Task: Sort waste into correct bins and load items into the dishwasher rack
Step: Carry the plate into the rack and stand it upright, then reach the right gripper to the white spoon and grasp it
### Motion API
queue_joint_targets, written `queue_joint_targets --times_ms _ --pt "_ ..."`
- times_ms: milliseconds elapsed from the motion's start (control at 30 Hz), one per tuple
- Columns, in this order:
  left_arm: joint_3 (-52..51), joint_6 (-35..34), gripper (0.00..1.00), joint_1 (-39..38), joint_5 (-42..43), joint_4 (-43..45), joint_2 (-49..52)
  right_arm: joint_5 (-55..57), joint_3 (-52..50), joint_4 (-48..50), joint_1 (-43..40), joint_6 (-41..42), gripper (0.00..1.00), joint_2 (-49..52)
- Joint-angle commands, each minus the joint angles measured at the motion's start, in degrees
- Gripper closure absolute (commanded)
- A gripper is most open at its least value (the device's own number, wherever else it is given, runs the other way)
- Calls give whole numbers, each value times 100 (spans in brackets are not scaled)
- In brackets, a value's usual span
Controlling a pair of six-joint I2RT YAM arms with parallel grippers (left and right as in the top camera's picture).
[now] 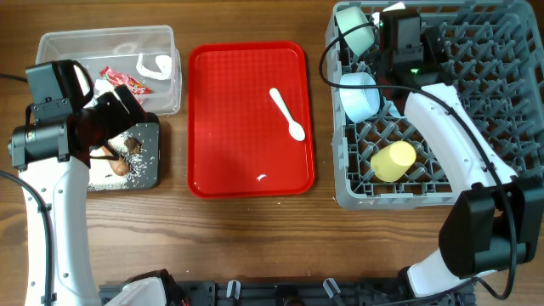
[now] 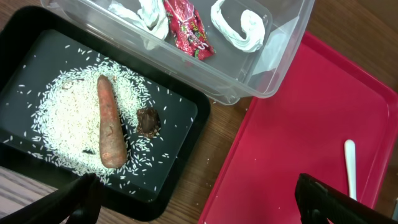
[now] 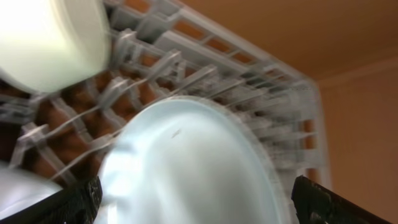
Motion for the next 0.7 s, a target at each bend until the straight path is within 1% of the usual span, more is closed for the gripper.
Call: queue_joint_targets --times_ms 0,67,133,233,333,467,567,633,667 --pt "57 31 0 31 -76 15 -22 -1106 61 -398 2 922 0 -306" --pt "57 31 0 33 -76 15 -22 -1729 68 -754 2 1436 0 -522" --pt "57 31 0 33 -76 13 -22 -2256 68 -1010 2 1703 0 -688" --pt "57 31 0 33 -76 15 -22 -2778 68 -1329 2 1742 0 -984" --pt "57 31 0 33 -76 15 -22 -3259 68 -1384 2 2079 0 -1279" --pt "57 31 0 33 -76 15 -22 -4741 68 -1495 2 2197 0 -1447" --pt "57 31 0 33 -76 15 -22 -5875 63 -1499 39 2551 0 -1368" --pt "57 31 0 33 -76 15 -22 -5989 63 -1506 203 2616 0 -1259" --pt "57 31 0 33 -76 15 -22 -5897 63 -1495 328 2597 4 -1202"
